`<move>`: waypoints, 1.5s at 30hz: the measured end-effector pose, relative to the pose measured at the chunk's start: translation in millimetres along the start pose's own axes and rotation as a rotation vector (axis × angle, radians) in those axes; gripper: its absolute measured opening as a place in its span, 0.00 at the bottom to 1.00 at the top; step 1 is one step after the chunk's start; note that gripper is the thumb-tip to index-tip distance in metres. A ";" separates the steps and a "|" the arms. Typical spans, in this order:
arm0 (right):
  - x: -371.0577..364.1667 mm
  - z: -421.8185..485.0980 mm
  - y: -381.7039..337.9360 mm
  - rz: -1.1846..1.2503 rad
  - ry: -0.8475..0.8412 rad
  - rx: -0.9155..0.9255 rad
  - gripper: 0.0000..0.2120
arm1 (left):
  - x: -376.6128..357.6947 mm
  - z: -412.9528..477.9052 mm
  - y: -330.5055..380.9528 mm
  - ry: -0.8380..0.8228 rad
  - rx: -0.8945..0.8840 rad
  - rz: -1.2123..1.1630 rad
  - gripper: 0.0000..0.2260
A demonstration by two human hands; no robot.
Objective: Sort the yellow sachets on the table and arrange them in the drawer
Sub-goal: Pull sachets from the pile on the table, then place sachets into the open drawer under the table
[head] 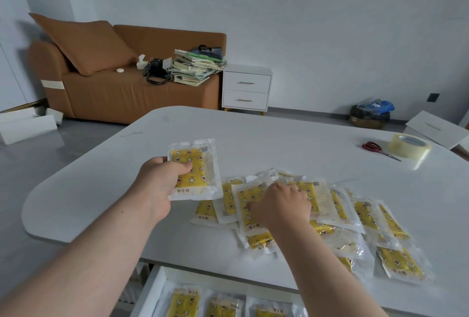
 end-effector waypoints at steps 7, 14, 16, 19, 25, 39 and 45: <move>0.4 6.6 1.4 0.135 0.038 0.023 0.27 | 6.1 -2.4 3.9 -0.016 -0.006 0.025 0.08; 21.1 -4.0 -1.9 0.509 0.129 0.140 0.22 | 6.4 -12.8 13.9 -0.180 0.015 0.024 0.11; 32.2 -9.4 7.2 0.663 0.090 0.119 0.20 | 8.4 -21.5 20.1 -0.242 0.002 0.067 0.11; 49.8 -25.3 25.6 0.733 -0.030 0.169 0.13 | 15.2 -39.0 24.5 -0.390 0.010 0.177 0.09; 29.0 -88.7 52.2 0.699 -0.559 0.384 0.10 | 25.2 -81.6 -39.6 -0.903 0.262 0.805 0.19; -128.8 -130.5 55.2 0.049 -0.840 0.505 0.11 | 22.8 -105.0 -172.2 -1.169 0.056 1.768 0.13; -149.4 -144.2 49.3 0.111 -0.891 0.504 0.07 | 34.9 -99.9 -189.2 -1.108 0.033 1.780 0.11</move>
Point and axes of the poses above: each hand's wrist, its own z-axis towards the middle knuckle, its own x-axis out of the back of the hand, y = z × x, the point moved 5 cm from there along z, towards the middle knuckle, and after that the axes turned 3 degrees about y, right-handed, at the moved point
